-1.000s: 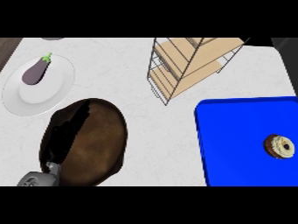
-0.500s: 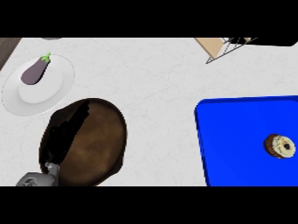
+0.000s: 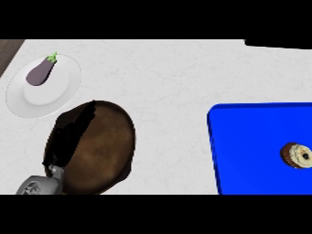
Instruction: Pick the lemon from the tray and place it in the tiered shelf
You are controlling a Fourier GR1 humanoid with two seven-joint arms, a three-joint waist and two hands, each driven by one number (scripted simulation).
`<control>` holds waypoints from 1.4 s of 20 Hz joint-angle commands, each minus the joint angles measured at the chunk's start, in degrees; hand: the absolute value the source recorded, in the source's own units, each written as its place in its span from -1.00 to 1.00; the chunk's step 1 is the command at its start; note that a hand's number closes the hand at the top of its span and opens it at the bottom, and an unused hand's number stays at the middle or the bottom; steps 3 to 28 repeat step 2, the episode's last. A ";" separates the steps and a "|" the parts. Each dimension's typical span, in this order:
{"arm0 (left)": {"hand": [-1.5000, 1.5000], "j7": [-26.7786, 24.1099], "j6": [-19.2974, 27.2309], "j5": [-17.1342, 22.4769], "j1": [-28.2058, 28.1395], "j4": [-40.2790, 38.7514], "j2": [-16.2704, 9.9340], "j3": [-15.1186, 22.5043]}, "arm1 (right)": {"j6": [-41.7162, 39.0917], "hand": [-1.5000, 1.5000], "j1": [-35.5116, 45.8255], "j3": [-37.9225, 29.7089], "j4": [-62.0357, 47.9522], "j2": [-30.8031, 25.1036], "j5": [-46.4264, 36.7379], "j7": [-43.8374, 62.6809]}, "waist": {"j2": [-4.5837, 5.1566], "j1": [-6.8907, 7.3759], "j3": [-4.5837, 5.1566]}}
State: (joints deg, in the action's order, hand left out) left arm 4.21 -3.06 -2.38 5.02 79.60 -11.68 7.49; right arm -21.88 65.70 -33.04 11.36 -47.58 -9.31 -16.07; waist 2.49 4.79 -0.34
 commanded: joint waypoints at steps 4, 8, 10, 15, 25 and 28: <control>0.00 0.24 -0.46 0.12 -1.41 1.45 -0.19 0.26 | -3.74 -1.00 -3.17 1.29 -1.07 -2.53 -1.62 -2.36 | -0.27 0.31 -0.04; 0.00 0.24 -0.46 0.12 -1.41 1.45 -0.19 0.26 | -3.74 -1.00 -3.17 1.29 -1.07 -2.53 -1.62 -2.36 | -0.27 0.31 -0.04; 0.00 0.24 -0.46 0.12 -1.41 1.45 -0.19 0.26 | -3.74 -1.00 -3.17 1.29 -1.07 -2.53 -1.62 -2.36 | -0.27 0.31 -0.04; 0.00 0.24 -0.46 0.12 -1.41 1.45 -0.19 0.26 | -3.74 -1.00 -3.17 1.29 -1.07 -2.53 -1.62 -2.36 | -0.27 0.31 -0.04; 0.00 0.24 -0.46 0.12 -1.41 1.45 -0.19 0.26 | -3.74 -1.00 -3.17 1.29 -1.07 -2.53 -1.62 -2.36 | -0.27 0.31 -0.04; 0.00 0.24 -0.46 0.12 -1.41 1.45 -0.19 0.26 | -3.74 -1.00 -3.17 1.29 -1.07 -2.53 -1.62 -2.36 | -0.27 0.31 -0.04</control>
